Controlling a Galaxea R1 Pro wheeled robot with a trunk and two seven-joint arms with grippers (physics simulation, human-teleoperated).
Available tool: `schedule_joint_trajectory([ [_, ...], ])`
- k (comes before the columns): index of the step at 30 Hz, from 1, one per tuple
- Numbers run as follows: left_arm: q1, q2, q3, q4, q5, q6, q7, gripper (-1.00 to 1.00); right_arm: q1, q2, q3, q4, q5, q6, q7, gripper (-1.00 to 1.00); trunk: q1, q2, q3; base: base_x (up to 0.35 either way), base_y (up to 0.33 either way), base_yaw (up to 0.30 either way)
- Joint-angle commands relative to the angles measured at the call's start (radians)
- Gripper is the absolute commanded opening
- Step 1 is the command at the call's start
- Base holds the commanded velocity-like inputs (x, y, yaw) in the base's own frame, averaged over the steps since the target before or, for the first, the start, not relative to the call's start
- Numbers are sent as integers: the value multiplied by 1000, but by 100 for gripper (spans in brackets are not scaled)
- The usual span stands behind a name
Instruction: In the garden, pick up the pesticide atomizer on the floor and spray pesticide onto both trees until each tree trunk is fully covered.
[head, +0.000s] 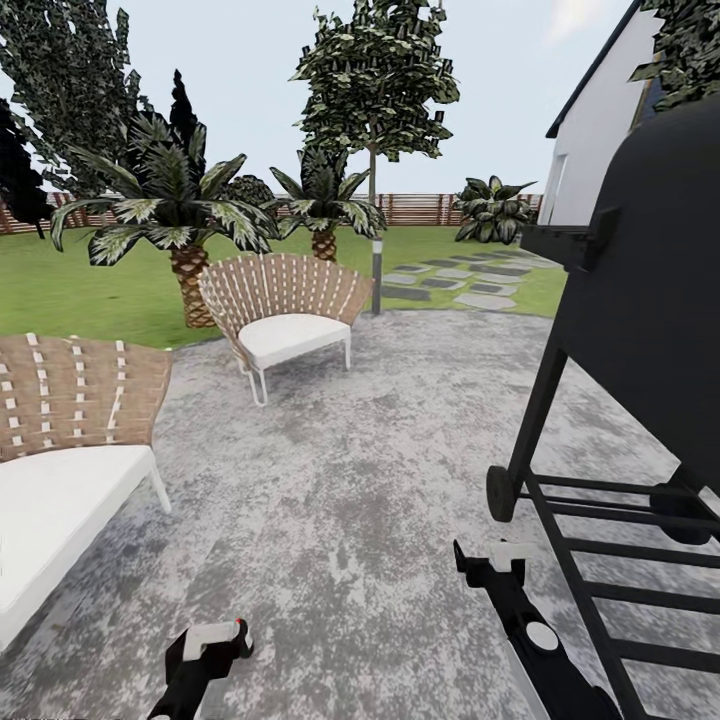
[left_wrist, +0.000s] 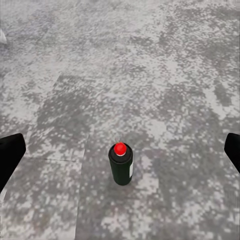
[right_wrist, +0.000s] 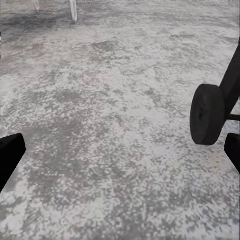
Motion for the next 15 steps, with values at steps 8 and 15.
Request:
schedule_joint_trajectory([
  [8,-1,-6,-4,1,0,-3,1,100,0,0,-1,-2,1,-3,0,100,0,0,-1,1,1,180],
  [15,-2,-1,6,-4,2,-3,2,100,0,0,-1,-4,1,-3,0,100,0,0,-1,159,-30,24],
])
